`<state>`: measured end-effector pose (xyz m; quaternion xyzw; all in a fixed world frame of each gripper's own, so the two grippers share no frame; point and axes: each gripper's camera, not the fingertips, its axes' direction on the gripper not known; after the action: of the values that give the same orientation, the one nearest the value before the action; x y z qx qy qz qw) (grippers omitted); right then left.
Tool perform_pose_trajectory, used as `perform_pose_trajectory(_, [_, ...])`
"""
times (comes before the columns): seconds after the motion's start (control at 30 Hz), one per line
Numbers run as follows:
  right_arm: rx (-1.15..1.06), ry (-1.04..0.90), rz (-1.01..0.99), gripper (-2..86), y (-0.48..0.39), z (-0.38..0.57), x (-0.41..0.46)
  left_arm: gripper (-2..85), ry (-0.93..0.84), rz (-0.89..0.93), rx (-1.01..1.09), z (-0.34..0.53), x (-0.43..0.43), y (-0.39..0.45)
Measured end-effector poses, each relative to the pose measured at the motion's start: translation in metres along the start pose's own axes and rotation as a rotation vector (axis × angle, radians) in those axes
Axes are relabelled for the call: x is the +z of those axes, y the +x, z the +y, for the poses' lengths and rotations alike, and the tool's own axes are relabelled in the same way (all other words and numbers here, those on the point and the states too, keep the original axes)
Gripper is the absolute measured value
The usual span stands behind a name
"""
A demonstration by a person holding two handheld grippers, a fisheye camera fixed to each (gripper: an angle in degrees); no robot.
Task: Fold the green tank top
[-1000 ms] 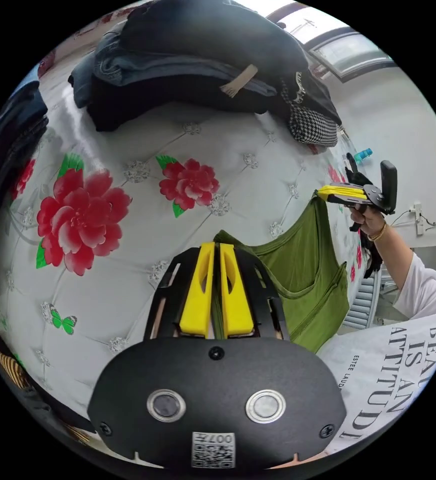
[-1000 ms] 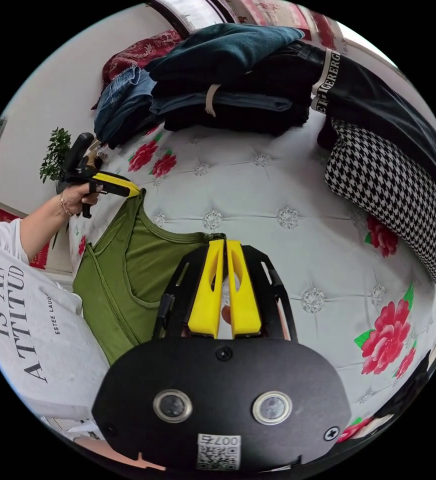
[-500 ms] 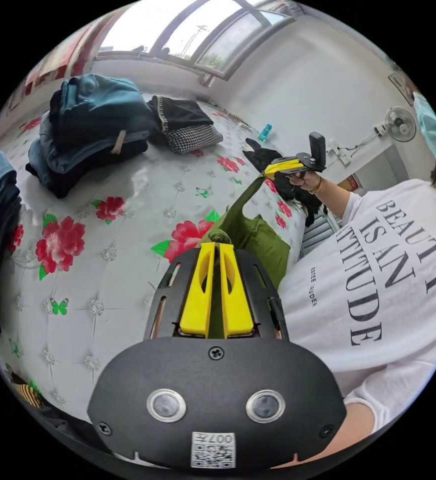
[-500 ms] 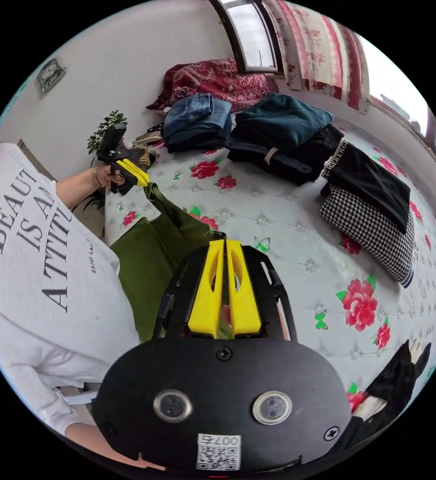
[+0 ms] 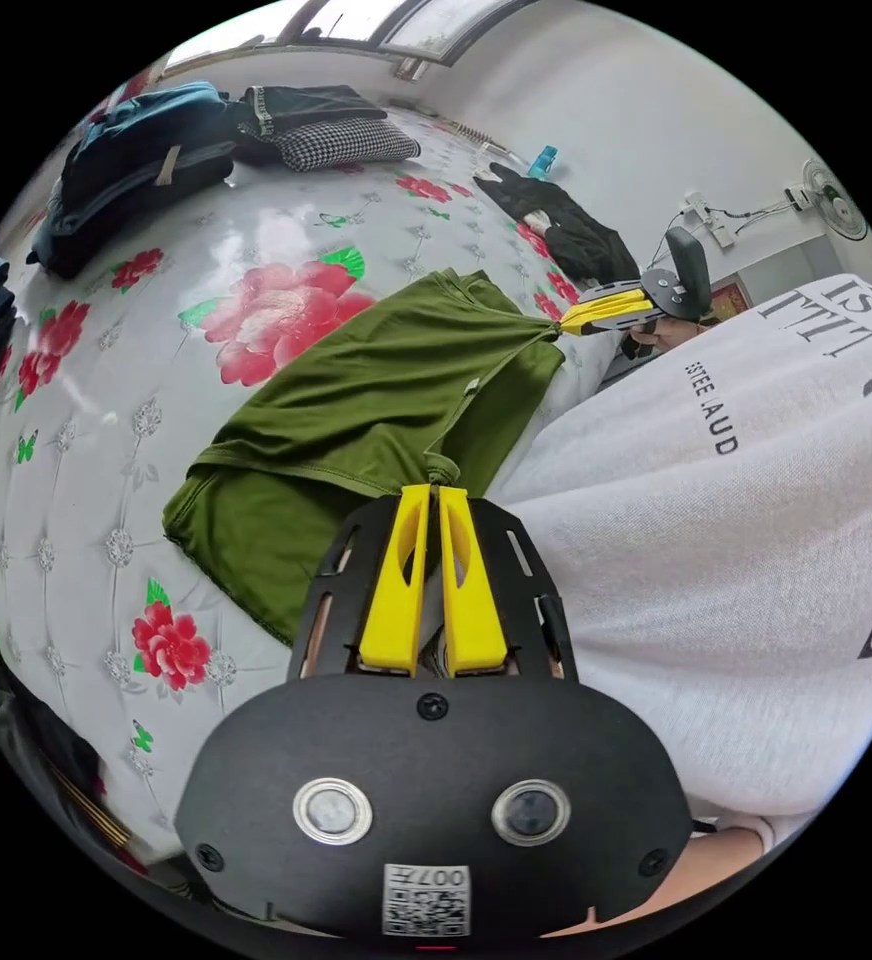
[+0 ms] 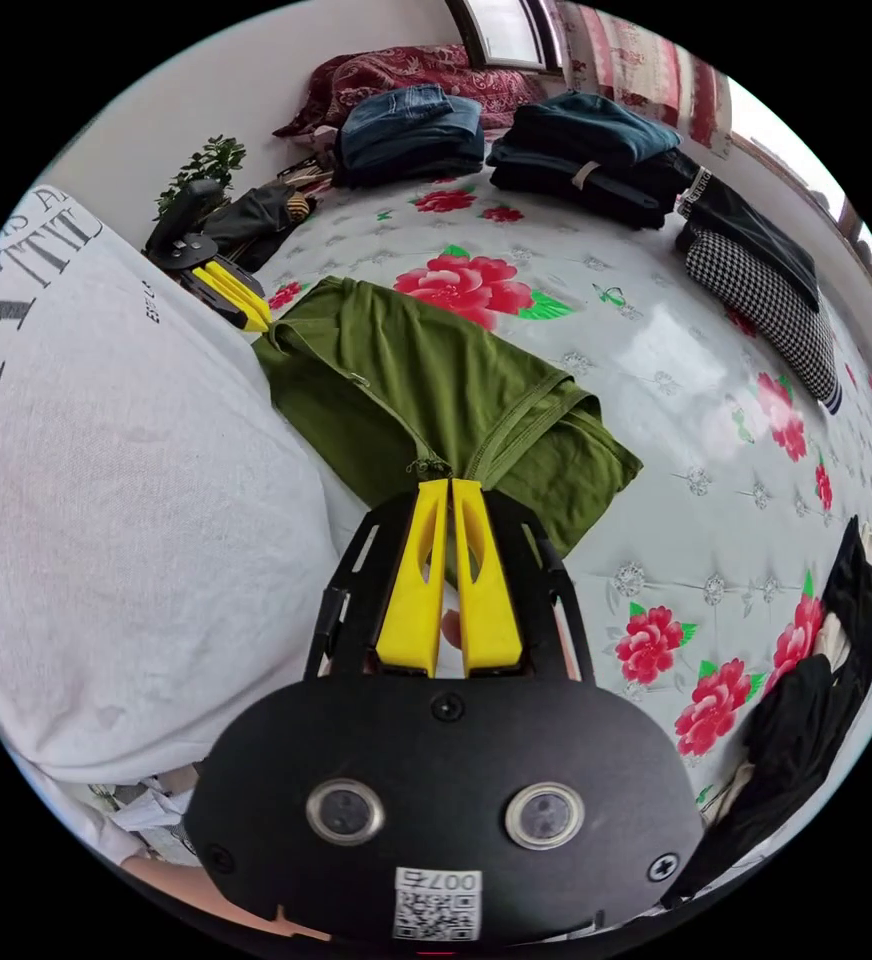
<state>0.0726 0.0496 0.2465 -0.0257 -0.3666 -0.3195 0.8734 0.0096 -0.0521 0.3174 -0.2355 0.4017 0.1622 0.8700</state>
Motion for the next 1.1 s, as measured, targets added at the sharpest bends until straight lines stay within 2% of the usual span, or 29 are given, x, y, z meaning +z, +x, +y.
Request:
perform_pose_trajectory(0.2, [-0.027, -0.003, 0.045, -0.2, -0.007, 0.019, 0.001, 1.3, -0.035, -0.126, 0.022, 0.026, 0.015, 0.027])
perform_pose_trajectory(0.33, [0.033, -0.134, 0.015, 0.2, 0.006, 0.034, 0.039, 5.3, -0.147, -0.069, -0.038, 0.029, 0.064, 0.025])
perform_pose_trajectory(0.43, [0.082, -0.098, 0.003, 1.1, 0.008, 0.057, 0.026, 5.8, -0.141, -0.106, -0.078, 0.042, 0.065, 0.034])
perform_pose_trajectory(0.5, [0.174, -0.032, -0.037, 2.1, 0.017, 0.076, 0.009, 5.2, -0.111, -0.096, -0.106, 0.056, 0.057, 0.039])
perform_pose_trajectory(0.6, [0.43, 0.112, -0.144, 4.0, 0.049, 0.117, -0.014, 4.6, -0.05, -0.117, -0.156, 0.076, 0.04, 0.046])
perform_pose_trajectory(0.67, [0.707, 0.253, -0.264, 5.5, 0.079, 0.16, -0.019, 4.5, 0.016, -0.135, -0.175, 0.079, 0.027, 0.051])
perform_pose_trajectory(0.77, [1.027, 0.362, -0.471, 7.4, 0.105, 0.212, -0.001, 4.8, 0.066, -0.124, -0.167, 0.063, 0.024, 0.054])
perform_pose_trajectory(0.87, [1.184, 0.432, -0.652, 9.0, 0.109, 0.238, 0.024, 5.1, 0.062, -0.103, -0.154, 0.041, 0.036, 0.054])
perform_pose_trajectory(0.97, [1.242, 0.488, -0.697, 9.9, 0.11, 0.239, 0.038, 4.7, 0.008, -0.077, -0.22, 0.036, 0.054, 0.045])
perform_pose_trajectory(1.1, [1.307, 0.532, -0.687, 8.7, 0.115, 0.24, 0.046, 3.0, 0.118, 0.001, -0.318, 0.056, 0.037, 0.038])
